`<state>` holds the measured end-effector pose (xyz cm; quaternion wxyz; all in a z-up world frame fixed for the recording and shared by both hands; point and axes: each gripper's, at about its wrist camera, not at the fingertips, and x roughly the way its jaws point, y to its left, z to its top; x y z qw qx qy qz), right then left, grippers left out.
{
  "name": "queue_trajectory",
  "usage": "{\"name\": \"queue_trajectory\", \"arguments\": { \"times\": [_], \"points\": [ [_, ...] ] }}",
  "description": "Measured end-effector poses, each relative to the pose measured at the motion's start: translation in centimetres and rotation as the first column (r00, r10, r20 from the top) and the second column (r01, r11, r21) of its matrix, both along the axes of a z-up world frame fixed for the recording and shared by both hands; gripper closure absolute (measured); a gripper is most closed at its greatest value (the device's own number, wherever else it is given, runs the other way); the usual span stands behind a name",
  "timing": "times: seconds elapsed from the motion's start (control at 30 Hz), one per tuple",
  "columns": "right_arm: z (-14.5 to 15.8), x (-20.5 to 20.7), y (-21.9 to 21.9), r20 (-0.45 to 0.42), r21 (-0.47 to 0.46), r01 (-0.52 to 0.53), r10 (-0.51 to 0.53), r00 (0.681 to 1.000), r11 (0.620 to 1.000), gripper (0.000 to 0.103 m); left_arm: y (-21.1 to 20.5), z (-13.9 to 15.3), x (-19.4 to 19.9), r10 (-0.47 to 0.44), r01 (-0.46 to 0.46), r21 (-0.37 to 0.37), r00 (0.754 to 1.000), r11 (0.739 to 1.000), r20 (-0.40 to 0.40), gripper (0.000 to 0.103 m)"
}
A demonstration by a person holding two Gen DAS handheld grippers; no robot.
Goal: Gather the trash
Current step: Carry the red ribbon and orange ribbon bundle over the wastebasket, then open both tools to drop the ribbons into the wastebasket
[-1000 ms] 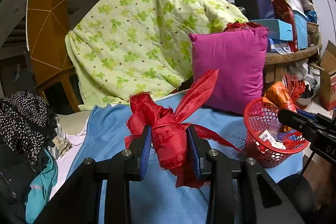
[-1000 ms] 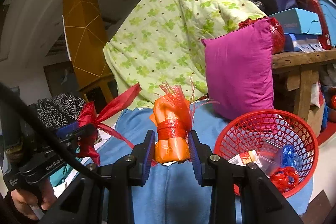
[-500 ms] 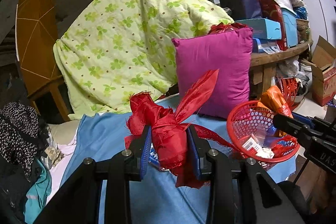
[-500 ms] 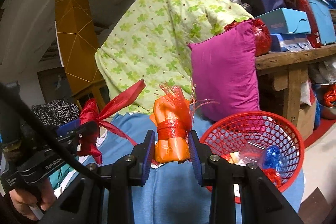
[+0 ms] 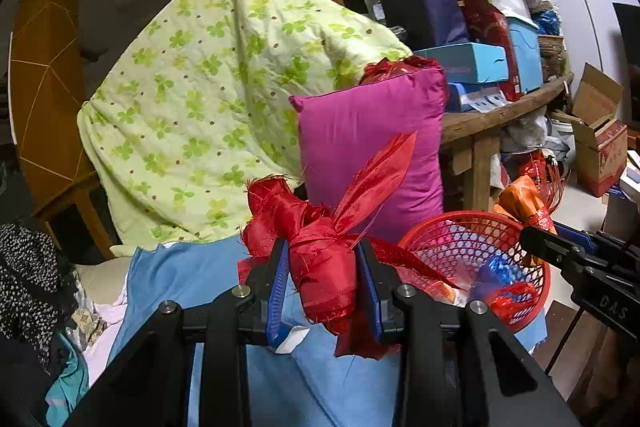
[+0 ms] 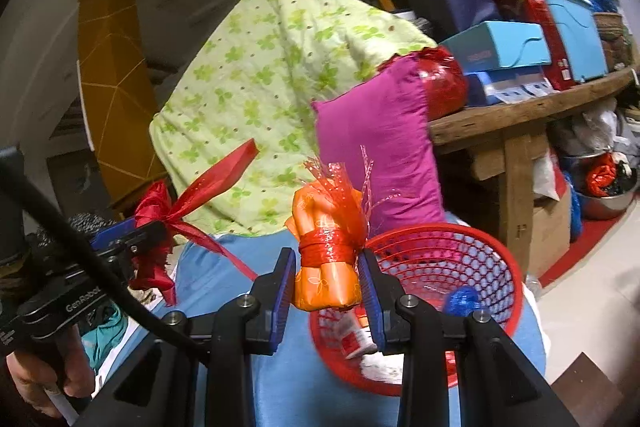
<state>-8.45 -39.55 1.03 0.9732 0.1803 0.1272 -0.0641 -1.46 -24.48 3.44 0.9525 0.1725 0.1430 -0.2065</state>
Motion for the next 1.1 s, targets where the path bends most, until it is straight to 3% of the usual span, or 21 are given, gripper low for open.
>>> {"name": "queue_trajectory", "arguments": {
  "times": [0.8,1.1],
  "points": [
    [-2.1,-1.4,-5.3,-0.041,0.087,0.116,-0.113,0.993,0.989,0.069,-6.5,-1.8,1.9,-0.115,0.117,0.015,0.988,0.993,-0.103,0.068],
    [-3.7,-0.3,-5.7,-0.096,0.135,0.112,-0.099,0.99,0.985,0.066,-8.9,-3.9,4.6,-0.185,0.187,-0.013,0.953,0.982,-0.239,0.063]
  ]
}}
